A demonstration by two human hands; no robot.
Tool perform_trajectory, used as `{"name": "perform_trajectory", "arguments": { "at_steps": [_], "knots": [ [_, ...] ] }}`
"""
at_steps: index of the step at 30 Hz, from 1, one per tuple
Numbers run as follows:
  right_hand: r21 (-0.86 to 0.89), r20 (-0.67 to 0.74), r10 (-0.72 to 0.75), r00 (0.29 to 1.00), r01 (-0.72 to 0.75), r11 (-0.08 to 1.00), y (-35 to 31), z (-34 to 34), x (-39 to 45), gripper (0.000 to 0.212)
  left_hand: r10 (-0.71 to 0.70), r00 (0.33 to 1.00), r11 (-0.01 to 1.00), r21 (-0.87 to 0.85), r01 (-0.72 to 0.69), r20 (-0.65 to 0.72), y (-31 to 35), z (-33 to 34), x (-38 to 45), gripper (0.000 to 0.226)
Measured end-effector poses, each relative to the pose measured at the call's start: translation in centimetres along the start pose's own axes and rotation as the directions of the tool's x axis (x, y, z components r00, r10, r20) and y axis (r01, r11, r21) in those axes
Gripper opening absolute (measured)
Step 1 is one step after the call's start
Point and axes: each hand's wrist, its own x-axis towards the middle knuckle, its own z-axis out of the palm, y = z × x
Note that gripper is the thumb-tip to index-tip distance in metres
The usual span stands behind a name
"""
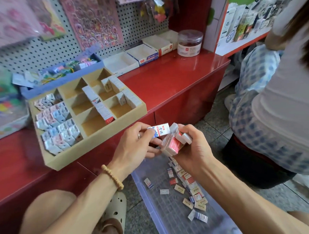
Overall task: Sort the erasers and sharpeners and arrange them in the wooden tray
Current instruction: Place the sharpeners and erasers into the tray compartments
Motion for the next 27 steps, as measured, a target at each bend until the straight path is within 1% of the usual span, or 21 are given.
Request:
{"name": "perform_trajectory", "arguments": {
  "at_steps": [1, 3, 6, 9, 11, 13, 16, 20, 24, 27],
  "knots": [
    [0.001, -0.006, -0.003, 1.000, 0.003, 1.000, -0.2, 0.5, 0.3, 0.005, 0.017, 0.999, 1.000, 0.017, -0.016, -0.030, 0.4, -0.6, 0.1, 0.013],
    [0.027, -0.012, -0.006, 1.000, 0.007, 1.000, -0.5, 1.6, 0.8, 0.005, 0.047, 0.994, 0.997, 0.058, -0.041, -0.094, 1.0, -2.1, 0.5, 0.012],
    [0.068, -0.009, 0.007, 1.000, -0.007, 0.998, -0.7, 3.1, 1.6, 0.016, 0.079, 0.983, 0.993, 0.101, -0.062, -0.168, 2.0, -4.7, 1.3, 0.013],
    [0.069, -0.006, 0.030, 1.000, -0.030, 0.997, -0.7, 4.4, 2.1, 0.011, 0.125, 0.960, 0.983, 0.161, -0.086, -0.250, 3.5, -8.0, 2.5, 0.014],
    [0.063, -0.008, 0.043, 0.999, -0.043, 0.997, -0.8, 5.4, 2.5, 0.009, 0.182, 0.932, 0.958, 0.269, -0.097, -0.315, 4.4, -10.5, 3.5, 0.012],
    [0.047, -0.005, 0.042, 0.999, -0.042, 0.998, -0.9, 6.1, 3.3, 0.012, 0.246, 0.901, 0.908, 0.411, -0.086, -0.356, 5.0, -13.1, 4.6, 0.009],
    [0.028, 0.011, 0.047, 0.999, -0.047, 0.998, -1.2, 6.8, 4.4, 0.008, 0.294, 0.884, 0.816, 0.577, -0.035, -0.363, 5.2, -15.9, 6.5, 0.012],
    [0.030, 0.031, 0.062, 0.998, -0.063, 0.998, -1.0, 6.8, 5.6, 0.009, 0.298, 0.899, 0.693, 0.720, 0.028, -0.322, 4.3, -17.5, 9.5, 0.012],
    [0.012, 0.046, 0.080, 0.996, -0.080, 0.997, -0.6, 6.6, 6.4, 0.008, 0.269, 0.922, 0.605, 0.793, 0.064, -0.280, 3.3, -17.7, 11.8, 0.008],
    [0.009, 0.072, 0.079, 0.994, -0.080, 0.997, -0.6, 6.8, 6.8, 0.008, 0.245, 0.920, 0.585, 0.804, 0.110, -0.305, 2.7, -17.8, 12.8, 0.013]
  ]
}}
